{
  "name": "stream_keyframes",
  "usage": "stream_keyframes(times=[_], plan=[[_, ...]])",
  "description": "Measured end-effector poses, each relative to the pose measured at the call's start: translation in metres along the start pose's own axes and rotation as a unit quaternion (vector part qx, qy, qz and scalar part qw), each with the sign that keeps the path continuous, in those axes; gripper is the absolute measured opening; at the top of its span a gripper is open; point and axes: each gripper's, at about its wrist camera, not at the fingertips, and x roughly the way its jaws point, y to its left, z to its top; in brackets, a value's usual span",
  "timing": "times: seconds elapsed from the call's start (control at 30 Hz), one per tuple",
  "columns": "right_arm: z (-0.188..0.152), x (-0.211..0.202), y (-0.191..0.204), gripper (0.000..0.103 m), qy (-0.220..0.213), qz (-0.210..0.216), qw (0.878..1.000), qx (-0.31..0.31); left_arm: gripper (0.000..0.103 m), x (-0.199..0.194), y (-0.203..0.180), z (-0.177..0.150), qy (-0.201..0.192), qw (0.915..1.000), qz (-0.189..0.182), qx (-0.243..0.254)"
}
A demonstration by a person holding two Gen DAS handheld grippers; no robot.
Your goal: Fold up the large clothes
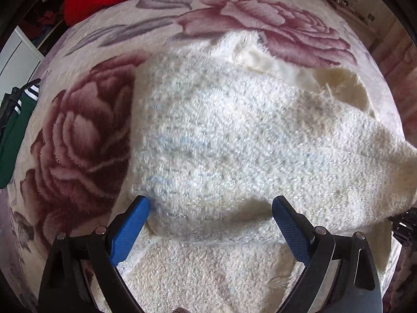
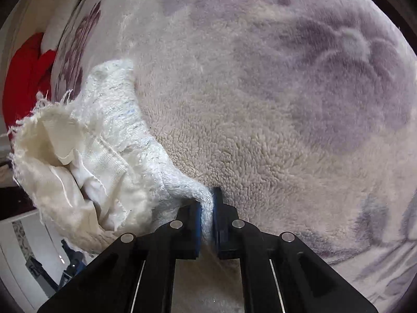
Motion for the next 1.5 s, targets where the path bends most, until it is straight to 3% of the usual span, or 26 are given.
stream_keyframes(times=[0.13, 0.27, 0.37, 0.4, 0.53, 0.7, 0.8, 0.97, 1.0, 1.03, 1.1, 1.2, 1.23, 1.27, 1.33, 1.37, 1.43, 1.47, 1.5], plan=[[0.001, -0.019, -0.013, 0.019, 0.042, 0.05, 0.998, 0.018, 0.096, -0.008, 0.006, 0.002, -0.018, 0.9998, 0.001, -0.006], [0.001, -0.036, -0.002, 0.021, 0.065, 0.027, 0.997, -0.024, 0.096, -0.016, 0.006, -0.003, -0.026, 0.9994, 0.004, -0.021], [-0.002, -0.036, 0.005, 0.051, 0.092, -0.043, 0.994, -0.033, 0.096, -0.018, -0.002, -0.014, -0.019, 0.9995, 0.003, -0.025], [-0.007, -0.039, 0.007, 0.054, 0.094, -0.047, 0.994, -0.04, 0.096, -0.018, -0.008, -0.02, -0.015, 0.9996, 0.001, -0.022], [-0.021, -0.067, -0.008, 0.054, 0.065, -0.028, 0.997, -0.031, 0.096, -0.008, -0.043, -0.039, 0.012, 0.9997, -0.013, 0.014], [0.014, -0.068, -0.011, 0.054, 0.015, 0.015, 0.999, -0.026, 0.096, 0.009, -0.087, -0.059, 0.007, 0.9973, 0.023, 0.07], [0.059, -0.045, 0.017, 0.054, 0.026, 0.066, 0.996, -0.058, 0.096, 0.026, -0.1, -0.063, 0.003, 0.9944, 0.061, 0.087], [0.104, 0.008, 0.047, 0.054, 0.078, 0.092, 0.992, -0.037, 0.103, 0.055, -0.097, -0.065, 0.019, 0.997, 0.042, 0.062], [0.106, 0.013, 0.055, 0.038, 0.077, 0.09, 0.992, -0.044, 0.103, 0.057, -0.095, -0.065, 0.017, 0.9977, 0.033, 0.057], [0.108, 0.017, 0.063, 0.014, 0.075, 0.083, 0.992, -0.06, 0.103, 0.058, -0.094, -0.066, 0.014, 0.9979, 0.028, 0.057], [0.107, 0.01, 0.079, 0.009, 0.052, 0.046, 0.994, -0.09, 0.103, 0.057, -0.094, -0.069, 0.002, 0.9972, 0.026, 0.07], [0.113, -0.013, 0.089, 0.0, -0.042, -0.029, 0.991, -0.121, 0.103, 0.056, -0.092, -0.074, -0.007, 0.9963, 0.02, 0.083], [0.122, -0.022, 0.081, 0.0, -0.086, -0.055, 0.989, -0.107, 0.103, 0.056, -0.093, -0.076, -0.006, 0.9967, 0.013, 0.08], [0.138, -0.021, 0.068, 0.0, -0.082, -0.04, 0.993, -0.074, 0.103, 0.057, -0.092, -0.075, 0.0, 0.9968, 0.01, 0.079], [0.15, -0.01, 0.041, 0.0, -0.007, 0.064, 0.998, -0.012, 0.103, 0.057, -0.095, -0.071, 0.012, 0.9967, 0.011, 0.079], [0.146, -0.012, 0.036, 0.0, 0.013, 0.093, 0.996, -0.011, 0.103, 0.055, -0.095, -0.069, 0.017, 0.9967, 0.012, 0.078], [0.127, -0.023, 0.042, 0.001, 0.034, 0.078, 0.994, -0.07, 0.103, 0.047, -0.093, -0.061, 0.021, 0.9974, 0.014, 0.068], [0.111, -0.028, 0.044, 0.007, 0.05, 0.064, 0.991, -0.103, 0.103, 0.041, -0.093, -0.06, 0.015, 0.9978, 0.014, 0.064], [0.095, -0.032, 0.044, 0.032, 0.064, 0.054, 0.989, -0.124, 0.103, 0.033, -0.093, -0.061, 0.007, 0.9981, 0.015, 0.06]])
